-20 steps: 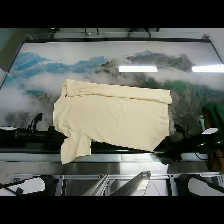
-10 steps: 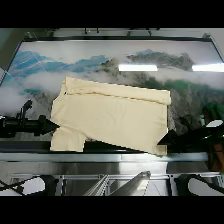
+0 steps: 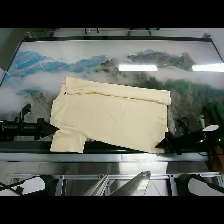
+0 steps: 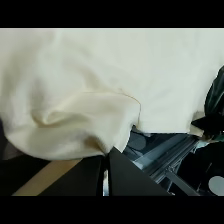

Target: Fold the shirts.

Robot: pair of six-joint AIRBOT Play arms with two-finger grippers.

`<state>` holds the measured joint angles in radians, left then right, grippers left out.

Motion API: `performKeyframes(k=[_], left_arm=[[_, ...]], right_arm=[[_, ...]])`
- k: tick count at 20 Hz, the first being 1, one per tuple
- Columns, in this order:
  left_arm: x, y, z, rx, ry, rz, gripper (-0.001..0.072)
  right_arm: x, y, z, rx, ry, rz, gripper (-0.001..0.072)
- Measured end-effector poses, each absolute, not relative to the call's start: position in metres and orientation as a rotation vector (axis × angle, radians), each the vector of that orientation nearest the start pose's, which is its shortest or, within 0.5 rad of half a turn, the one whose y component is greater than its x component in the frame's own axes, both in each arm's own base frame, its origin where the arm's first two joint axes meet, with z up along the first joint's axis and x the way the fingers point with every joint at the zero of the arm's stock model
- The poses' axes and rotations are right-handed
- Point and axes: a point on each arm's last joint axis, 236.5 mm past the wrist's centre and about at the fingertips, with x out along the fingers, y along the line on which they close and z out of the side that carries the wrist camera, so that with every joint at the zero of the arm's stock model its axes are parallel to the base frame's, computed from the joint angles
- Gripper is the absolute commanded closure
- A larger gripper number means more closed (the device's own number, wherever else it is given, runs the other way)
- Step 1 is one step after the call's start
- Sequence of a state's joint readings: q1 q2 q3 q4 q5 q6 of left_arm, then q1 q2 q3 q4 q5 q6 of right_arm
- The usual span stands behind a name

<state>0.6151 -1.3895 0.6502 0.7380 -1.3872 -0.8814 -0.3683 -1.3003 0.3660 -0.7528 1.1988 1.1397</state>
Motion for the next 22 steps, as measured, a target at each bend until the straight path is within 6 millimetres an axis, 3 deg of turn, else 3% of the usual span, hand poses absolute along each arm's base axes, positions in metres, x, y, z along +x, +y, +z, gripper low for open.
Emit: performKeyframes(k=[2,5,10,14,16,22], left_arm=[[0.259,-0.028,-0.072,-0.954,1.395,-0.487,0.0688],[0.264,-0.022,-0.056,-0.964,1.386,-0.515,0.0689],[0.276,-0.011,-0.006,-1.057,1.336,-0.549,0.0688],[0.289,-0.032,0.017,-0.999,1.324,-0.592,0.0688],[0.311,-0.039,0.026,-0.924,1.289,-0.603,0.0687],[0.418,-0.041,0.039,-0.774,1.201,-0.616,0.0687]], right_arm=[[0.199,0.101,-0.123,1.019,1.598,0.302,0.0693],[0.231,0.081,-0.114,0.991,1.480,0.288,0.0693],[0.278,0.039,-0.044,1.083,1.277,0.318,0.0693],[0.309,0.030,-0.020,1.092,1.172,0.344,0.0693],[0.333,0.029,-0.015,1.087,1.116,0.349,0.0693],[0.410,0.030,-0.025,1.056,1.053,0.367,0.0693]])
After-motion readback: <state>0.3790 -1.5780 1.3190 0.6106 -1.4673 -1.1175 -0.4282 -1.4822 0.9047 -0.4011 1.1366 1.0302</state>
